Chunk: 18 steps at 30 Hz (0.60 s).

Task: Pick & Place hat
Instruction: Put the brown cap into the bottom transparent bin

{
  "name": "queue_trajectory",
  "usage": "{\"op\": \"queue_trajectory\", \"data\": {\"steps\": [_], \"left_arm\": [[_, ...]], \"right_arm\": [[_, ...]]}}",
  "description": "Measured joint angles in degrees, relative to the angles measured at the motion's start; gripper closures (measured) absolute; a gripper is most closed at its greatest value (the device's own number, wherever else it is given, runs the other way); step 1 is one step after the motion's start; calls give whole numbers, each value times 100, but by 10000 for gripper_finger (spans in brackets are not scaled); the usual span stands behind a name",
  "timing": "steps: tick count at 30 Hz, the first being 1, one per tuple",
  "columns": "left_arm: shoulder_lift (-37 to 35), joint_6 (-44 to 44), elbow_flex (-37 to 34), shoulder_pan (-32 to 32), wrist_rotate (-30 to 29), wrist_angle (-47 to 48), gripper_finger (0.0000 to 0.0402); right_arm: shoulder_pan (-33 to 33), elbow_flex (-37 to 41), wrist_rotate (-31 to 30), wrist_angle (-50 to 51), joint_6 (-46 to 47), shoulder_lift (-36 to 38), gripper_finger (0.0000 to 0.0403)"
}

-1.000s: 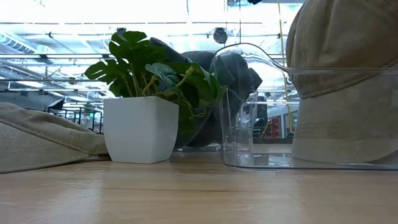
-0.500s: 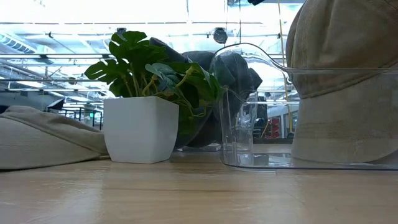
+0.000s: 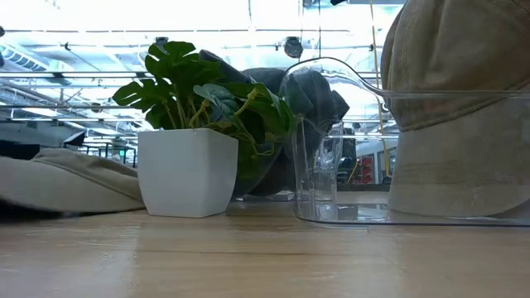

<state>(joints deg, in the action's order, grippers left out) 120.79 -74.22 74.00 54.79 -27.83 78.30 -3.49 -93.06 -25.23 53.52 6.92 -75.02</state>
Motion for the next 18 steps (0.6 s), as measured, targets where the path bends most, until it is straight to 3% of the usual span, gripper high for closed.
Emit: {"op": "queue_trajectory", "data": {"steps": [6, 12, 18], "left_arm": [[-74, -3, -15, 24, 83, 198, 375], [-184, -333, 492, 53, 619, 1106, 393], [-953, -791, 714, 127, 956, 1107, 393]], "right_arm": [[0, 0, 0, -1, -70, 0, 240], [0, 0, 2, -4, -126, 0, 258], [0, 0, 4, -14, 3, 0, 263]]}}
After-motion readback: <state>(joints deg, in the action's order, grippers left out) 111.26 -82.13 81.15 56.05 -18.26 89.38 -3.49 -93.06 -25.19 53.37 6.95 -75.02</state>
